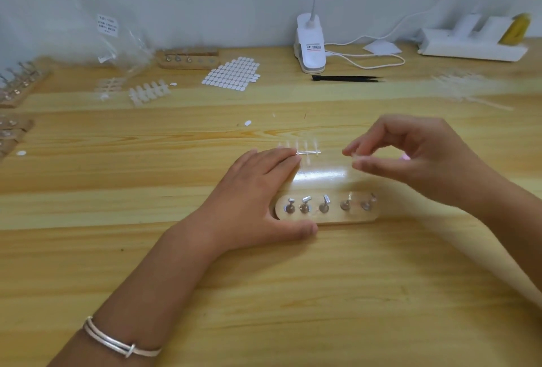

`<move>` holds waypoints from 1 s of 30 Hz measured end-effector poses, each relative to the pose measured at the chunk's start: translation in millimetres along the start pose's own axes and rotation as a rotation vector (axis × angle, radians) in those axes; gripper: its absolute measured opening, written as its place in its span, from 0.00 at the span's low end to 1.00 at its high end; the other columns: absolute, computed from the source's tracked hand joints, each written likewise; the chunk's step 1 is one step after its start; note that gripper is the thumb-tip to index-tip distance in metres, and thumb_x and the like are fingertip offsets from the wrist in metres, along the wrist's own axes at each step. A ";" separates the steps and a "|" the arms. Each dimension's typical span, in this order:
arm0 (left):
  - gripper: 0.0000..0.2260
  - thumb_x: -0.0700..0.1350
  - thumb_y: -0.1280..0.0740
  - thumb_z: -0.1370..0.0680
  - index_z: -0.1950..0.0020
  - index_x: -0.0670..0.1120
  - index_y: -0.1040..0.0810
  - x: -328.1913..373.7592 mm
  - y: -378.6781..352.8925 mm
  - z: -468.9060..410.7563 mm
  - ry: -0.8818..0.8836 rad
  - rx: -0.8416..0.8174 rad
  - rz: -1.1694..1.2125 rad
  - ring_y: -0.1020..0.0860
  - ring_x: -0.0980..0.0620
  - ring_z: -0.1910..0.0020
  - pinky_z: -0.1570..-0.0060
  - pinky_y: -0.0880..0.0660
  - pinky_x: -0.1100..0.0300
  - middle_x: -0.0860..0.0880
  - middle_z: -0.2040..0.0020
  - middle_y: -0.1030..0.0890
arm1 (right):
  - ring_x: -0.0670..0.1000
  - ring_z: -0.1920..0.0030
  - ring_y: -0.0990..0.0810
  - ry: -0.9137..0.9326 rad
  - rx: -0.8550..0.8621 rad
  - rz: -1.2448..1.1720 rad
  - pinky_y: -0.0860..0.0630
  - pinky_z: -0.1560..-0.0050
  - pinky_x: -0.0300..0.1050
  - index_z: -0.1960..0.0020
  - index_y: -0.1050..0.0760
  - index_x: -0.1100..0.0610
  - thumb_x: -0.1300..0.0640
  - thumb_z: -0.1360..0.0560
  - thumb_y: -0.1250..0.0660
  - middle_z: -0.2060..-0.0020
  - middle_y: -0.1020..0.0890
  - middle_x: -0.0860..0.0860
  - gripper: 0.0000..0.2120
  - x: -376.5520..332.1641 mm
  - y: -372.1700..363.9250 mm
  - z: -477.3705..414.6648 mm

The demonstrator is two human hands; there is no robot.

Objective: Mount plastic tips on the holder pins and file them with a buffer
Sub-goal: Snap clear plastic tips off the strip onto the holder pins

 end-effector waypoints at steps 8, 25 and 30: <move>0.50 0.78 0.45 0.37 0.21 0.54 0.45 -1.9 -1.2 -0.5 -0.008 -0.012 0.002 0.54 0.66 0.25 0.24 0.61 0.61 0.61 0.22 0.46 | 0.50 0.49 0.15 0.021 0.094 -0.110 0.21 0.41 0.43 0.48 0.18 0.53 0.53 0.34 0.23 0.54 0.13 0.45 0.15 4.7 -9.9 47.9; 0.49 0.77 0.44 0.36 0.20 0.53 0.44 -2.8 -1.4 0.0 -0.011 -0.009 0.015 0.51 0.65 0.24 0.23 0.59 0.59 0.61 0.22 0.46 | 0.49 0.48 0.17 0.077 0.064 -0.003 0.27 0.41 0.34 0.44 0.19 0.50 0.53 0.32 0.24 0.52 0.14 0.41 0.16 16.4 -12.5 50.9; 0.49 0.77 0.44 0.36 0.20 0.53 0.45 -2.7 -1.1 -0.3 -0.010 -0.014 0.011 0.52 0.65 0.24 0.24 0.60 0.60 0.61 0.22 0.46 | 0.46 0.48 0.17 0.016 0.064 -0.012 0.29 0.39 0.39 0.48 0.17 0.49 0.51 0.33 0.24 0.53 0.14 0.41 0.14 14.1 -14.0 51.9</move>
Point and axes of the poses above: each hand's wrist, its own z-axis away from the middle knuckle, its own y-axis out of the back of the hand, x = y × z, the point moved 1 cm from there along -z, towards the middle knuckle
